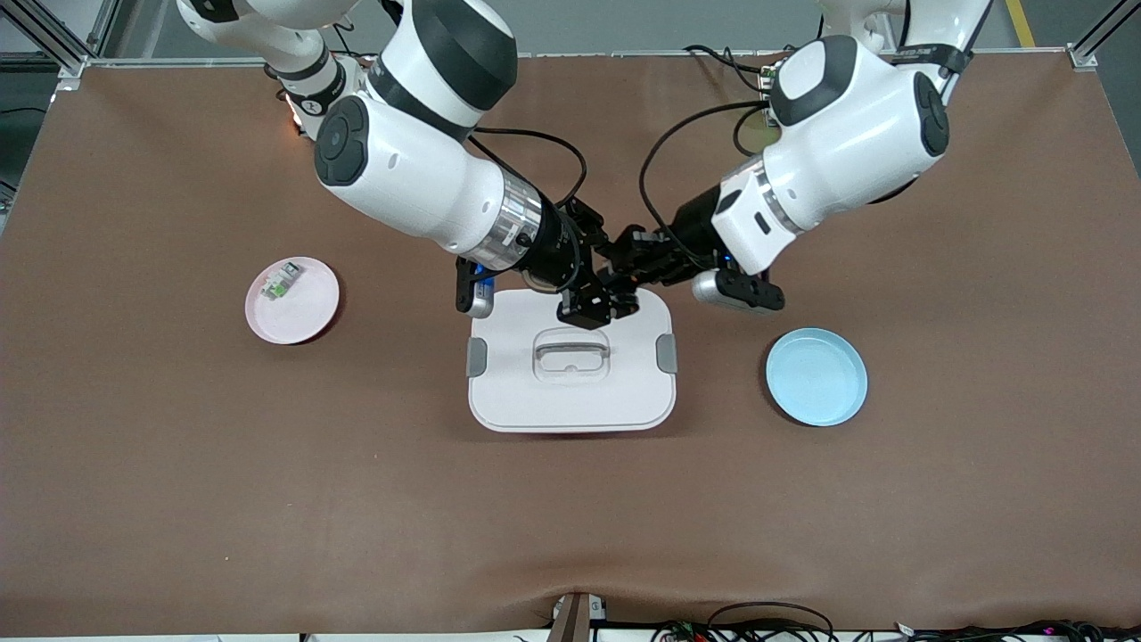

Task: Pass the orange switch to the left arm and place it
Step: 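Grasp the switch with the left gripper while the right gripper opens, then carry the switch to the blue plate while the right gripper withdraws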

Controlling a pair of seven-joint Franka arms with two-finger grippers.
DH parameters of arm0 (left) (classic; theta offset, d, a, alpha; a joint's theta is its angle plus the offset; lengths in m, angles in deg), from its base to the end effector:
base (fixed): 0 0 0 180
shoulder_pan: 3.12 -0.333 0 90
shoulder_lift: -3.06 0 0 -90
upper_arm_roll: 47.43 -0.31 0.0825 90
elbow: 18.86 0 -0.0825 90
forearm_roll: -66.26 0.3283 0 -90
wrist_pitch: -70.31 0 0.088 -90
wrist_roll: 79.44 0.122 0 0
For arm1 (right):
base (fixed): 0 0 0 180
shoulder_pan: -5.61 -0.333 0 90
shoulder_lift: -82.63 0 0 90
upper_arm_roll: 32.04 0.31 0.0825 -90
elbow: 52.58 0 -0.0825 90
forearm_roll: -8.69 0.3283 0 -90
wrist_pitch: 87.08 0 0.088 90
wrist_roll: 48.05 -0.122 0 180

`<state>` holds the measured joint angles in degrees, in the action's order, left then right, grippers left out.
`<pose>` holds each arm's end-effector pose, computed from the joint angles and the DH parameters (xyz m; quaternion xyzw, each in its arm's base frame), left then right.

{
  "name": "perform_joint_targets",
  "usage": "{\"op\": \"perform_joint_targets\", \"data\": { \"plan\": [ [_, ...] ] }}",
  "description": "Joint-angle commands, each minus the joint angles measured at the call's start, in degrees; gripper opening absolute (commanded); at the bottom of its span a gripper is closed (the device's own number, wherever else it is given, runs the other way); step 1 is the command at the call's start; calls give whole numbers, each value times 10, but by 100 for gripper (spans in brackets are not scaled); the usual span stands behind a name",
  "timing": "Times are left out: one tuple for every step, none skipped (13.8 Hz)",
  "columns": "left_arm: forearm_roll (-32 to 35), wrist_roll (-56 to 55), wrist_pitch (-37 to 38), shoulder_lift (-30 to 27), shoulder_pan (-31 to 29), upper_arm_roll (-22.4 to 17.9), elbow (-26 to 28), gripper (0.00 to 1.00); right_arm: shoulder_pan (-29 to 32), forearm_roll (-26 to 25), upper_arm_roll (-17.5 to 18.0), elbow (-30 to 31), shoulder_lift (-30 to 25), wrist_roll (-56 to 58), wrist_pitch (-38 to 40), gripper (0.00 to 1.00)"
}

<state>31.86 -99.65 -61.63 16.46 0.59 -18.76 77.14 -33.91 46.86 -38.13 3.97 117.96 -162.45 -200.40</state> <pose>0.5241 -0.3196 0.5285 0.9297 0.0653 0.0370 0.3606 0.5453 0.4492 0.5435 -0.6771 0.6520 0.2320 0.2504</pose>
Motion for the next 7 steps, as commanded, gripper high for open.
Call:
{"op": "perform_joint_targets", "data": {
  "plan": [
    [55,13,3,5,-42,-4,1,0,14,6,4,-19,-1,-11,26,100],
    [75,13,4,9,-52,-4,0,0,19,2,4,-18,-3,8,30,100],
    [98,13,11,10,-62,-4,-1,0,23,2,3,-17,-6,47,36,100],
    [127,14,22,11,-76,-4,-2,0,27,-1,-2,-17,-7,82,56,100],
    [157,17,29,14,-95,-4,-2,0,29,-14,-7,-15,-8,128,79,100],
    [181,19,40,16,-113,-4,-2,0,30,-50,-8,-14,-29,198,111,100],
    [204,28,53,17,-131,-4,-1,0,35,-81,-9,-7,-50,277,161,100]
  ]
}}
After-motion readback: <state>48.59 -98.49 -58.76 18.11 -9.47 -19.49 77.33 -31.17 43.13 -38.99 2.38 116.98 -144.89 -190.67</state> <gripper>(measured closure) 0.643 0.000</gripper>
